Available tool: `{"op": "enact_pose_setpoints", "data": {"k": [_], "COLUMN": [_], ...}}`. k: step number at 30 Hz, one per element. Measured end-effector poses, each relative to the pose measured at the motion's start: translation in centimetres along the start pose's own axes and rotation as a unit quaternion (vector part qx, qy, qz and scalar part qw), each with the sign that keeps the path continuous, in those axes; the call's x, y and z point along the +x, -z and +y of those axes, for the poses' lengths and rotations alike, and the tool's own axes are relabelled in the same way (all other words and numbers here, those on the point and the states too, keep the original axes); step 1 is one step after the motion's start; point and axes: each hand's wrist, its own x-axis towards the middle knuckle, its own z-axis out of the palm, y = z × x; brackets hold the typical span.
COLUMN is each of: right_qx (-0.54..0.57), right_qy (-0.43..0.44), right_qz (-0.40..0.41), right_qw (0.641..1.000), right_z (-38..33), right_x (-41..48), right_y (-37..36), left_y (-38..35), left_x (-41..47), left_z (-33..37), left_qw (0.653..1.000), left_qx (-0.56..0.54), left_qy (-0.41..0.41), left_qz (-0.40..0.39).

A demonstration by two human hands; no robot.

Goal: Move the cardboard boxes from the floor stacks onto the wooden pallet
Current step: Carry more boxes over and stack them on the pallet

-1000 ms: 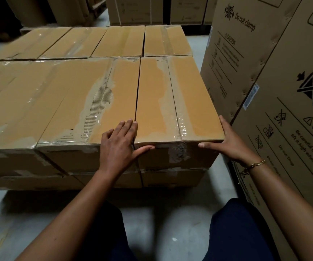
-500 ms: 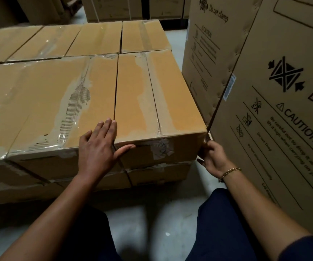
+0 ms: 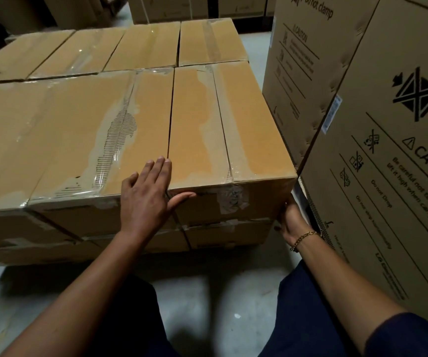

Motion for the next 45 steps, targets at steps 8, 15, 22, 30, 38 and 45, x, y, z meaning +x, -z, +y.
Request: {"op": "enact_pose_setpoints", "data": {"k": [8,15,22,30,38,45], "right_qx": [0.007,-0.019,-0.017,-0.175,-0.399,-0.440], "right_qy": [0.007,-0.002,0.030,0.157,0.246,0.275], "right_qz": [0.025,0.035,0.010,-0.028,0.049,0.072], "right_qw": [1.000,0.999,0.999,0.971,0.882,0.852], "right_z": [0.0,-0.8,-3.4,-10.2,-10.7,-10.6], "right_x": [-0.2,-1.3,-1.5,-2.5,-2.8,-3.6], "right_y": [-0.6,-0.7,1.0,-0.1,-1.7,-2.2], "left_y": [0.0,0.2,0.8,1.0,1.3,0.8], "left_x": [0.0,-0.1,0.0,0.2,1.9,1.8], "left_z": [0.1,0.1,0.0,-0.3,-0.3,-0.6], "left_qw": [1.000,1.000,1.000,0.999,0.998,0.997], "left_qx": [-0.002,-0.004,0.008,-0.005,0.025,0.001], "left_qy": [0.003,0.005,-0.004,-0.010,-0.026,-0.043], "left_qz": [-0.001,-0.003,-0.023,-0.031,-0.054,-0.066]}}
